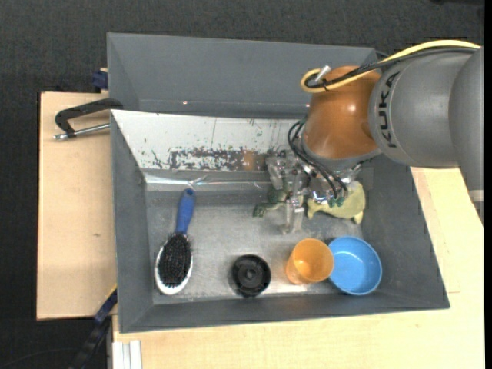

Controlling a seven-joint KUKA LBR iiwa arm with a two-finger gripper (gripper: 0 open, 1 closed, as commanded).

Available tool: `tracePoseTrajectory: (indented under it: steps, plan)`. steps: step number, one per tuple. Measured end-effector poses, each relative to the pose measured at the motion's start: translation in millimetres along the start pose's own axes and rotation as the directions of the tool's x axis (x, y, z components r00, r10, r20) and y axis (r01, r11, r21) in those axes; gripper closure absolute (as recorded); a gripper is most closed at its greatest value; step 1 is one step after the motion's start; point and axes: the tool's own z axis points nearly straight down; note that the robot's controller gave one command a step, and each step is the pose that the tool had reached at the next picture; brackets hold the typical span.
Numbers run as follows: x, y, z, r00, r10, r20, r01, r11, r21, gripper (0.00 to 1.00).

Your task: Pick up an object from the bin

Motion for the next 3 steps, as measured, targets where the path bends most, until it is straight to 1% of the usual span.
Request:
tracePoseTrajectory:
  steps: [1,2,3]
  plan:
    - [11.2,-6,-3,0.987,0.16,0.008,-0.16,0.987,-0.009,0.0]
    - [6.8,-2,0,0.949,0.316,0.001,-0.316,0.949,-0.009,0.0]
    - [13.1,11,7,0.905,0.424,-0.02,-0.424,0.906,0.006,0.0]
